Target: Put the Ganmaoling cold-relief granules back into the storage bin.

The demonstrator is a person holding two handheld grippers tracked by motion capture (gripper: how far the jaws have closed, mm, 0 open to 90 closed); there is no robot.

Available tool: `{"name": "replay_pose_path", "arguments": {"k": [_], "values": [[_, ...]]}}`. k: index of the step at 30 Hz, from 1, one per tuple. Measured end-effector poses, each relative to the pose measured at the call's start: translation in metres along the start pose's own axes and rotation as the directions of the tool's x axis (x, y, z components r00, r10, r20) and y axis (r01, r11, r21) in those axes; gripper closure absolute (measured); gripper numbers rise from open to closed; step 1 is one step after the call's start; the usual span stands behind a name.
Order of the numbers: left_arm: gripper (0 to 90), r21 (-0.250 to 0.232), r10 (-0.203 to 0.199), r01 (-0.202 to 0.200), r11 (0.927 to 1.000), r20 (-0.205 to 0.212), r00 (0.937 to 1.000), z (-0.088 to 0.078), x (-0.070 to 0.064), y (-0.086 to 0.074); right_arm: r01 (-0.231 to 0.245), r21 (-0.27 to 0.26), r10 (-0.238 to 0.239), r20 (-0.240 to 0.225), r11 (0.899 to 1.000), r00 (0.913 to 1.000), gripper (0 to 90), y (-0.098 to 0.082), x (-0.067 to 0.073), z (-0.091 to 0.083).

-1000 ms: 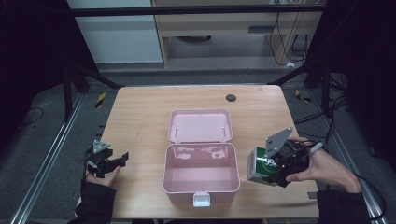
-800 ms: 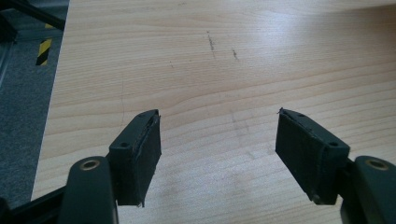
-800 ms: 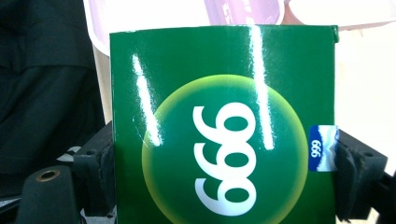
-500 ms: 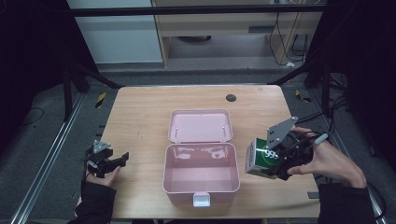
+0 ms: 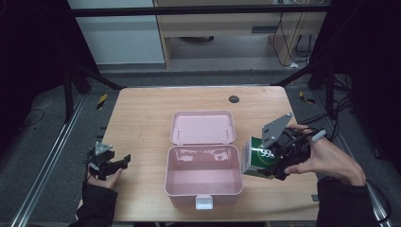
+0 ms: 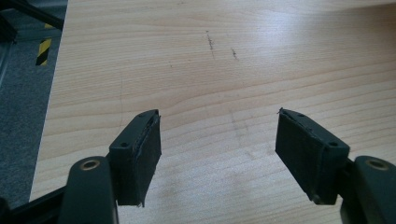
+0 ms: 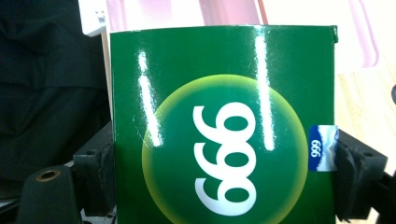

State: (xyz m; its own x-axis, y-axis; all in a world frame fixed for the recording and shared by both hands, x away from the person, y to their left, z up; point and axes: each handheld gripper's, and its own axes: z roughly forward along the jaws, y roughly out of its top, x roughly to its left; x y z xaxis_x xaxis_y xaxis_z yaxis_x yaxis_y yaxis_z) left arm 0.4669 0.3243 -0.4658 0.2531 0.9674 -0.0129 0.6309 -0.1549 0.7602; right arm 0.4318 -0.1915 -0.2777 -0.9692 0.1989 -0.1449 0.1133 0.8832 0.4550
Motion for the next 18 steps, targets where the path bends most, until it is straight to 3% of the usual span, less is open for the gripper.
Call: {"name": "replay_pose_path", "arguments": {"k": [18], "values": [[30.4,0.000,0.005,-0.005,1.0000,0.000,1.0000,0.000,0.000,0.000,0.040,-0.010,-0.041,-0.036,0.999,0.9985,16.2,0.032,-0.001,0.018]]}}
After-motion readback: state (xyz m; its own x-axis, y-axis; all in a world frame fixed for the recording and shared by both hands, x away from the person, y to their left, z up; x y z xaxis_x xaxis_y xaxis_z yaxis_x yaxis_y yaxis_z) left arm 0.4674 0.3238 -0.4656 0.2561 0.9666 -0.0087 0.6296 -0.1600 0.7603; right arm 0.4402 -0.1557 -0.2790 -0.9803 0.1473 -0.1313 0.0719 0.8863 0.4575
